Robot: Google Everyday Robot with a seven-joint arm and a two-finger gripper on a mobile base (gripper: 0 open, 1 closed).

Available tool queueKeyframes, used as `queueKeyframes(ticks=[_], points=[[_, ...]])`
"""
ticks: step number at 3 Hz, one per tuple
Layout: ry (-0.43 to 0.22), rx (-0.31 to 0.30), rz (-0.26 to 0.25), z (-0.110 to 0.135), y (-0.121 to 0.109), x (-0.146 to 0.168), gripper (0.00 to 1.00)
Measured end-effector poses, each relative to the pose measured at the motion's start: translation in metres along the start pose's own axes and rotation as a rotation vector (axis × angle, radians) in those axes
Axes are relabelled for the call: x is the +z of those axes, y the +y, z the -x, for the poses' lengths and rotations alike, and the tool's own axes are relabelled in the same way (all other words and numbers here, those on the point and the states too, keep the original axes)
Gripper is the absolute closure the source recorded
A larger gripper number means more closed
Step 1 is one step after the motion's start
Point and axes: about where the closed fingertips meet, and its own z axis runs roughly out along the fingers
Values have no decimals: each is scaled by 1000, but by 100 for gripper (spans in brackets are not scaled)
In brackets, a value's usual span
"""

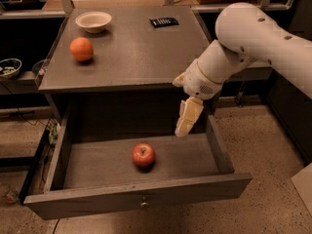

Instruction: Pick apple from top drawer and place on counter

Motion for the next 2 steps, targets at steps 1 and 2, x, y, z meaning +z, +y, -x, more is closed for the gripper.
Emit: queueKeyframes(ticks=[1,2], points=[[0,0,0,0,0,0,0],[-23,15,14,-1,11,10,0]])
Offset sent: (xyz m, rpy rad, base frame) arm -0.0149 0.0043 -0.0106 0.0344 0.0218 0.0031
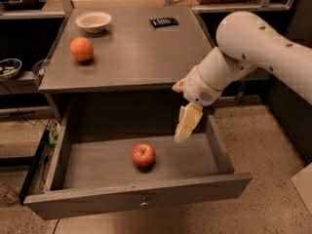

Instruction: Pick apple from top drawer and place on counter

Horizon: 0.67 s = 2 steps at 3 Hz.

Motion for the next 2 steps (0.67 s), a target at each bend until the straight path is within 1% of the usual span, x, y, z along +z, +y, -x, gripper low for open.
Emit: queueKeyframes(ticks=[1,2], points=[[-38,44,2,-5,4,21,0],[-38,44,2,-5,4,21,0]])
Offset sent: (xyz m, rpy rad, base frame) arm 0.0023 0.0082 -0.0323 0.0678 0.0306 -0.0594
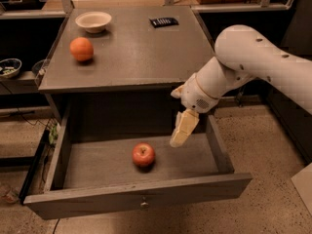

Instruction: Pick apple from top drawer and place on counter

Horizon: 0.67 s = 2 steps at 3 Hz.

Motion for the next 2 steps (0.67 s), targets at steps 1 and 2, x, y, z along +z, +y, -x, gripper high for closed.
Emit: queueKeyframes(ticks=[1,2], points=[[45,-27,-52,2,4,8,0],[69,-60,-93,8,6,16,0]])
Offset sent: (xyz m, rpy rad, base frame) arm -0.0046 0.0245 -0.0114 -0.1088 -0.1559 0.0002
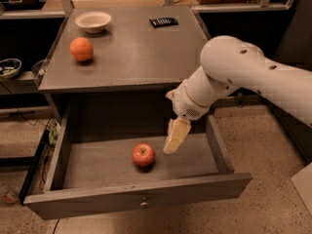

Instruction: Pick apple from top drawer and place on counter

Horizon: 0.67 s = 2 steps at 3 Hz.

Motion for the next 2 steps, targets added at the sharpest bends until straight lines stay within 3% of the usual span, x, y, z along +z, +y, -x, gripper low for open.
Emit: queueKeyframes(ticks=[2], points=[[-6,16,-7,-1,0,12,0]])
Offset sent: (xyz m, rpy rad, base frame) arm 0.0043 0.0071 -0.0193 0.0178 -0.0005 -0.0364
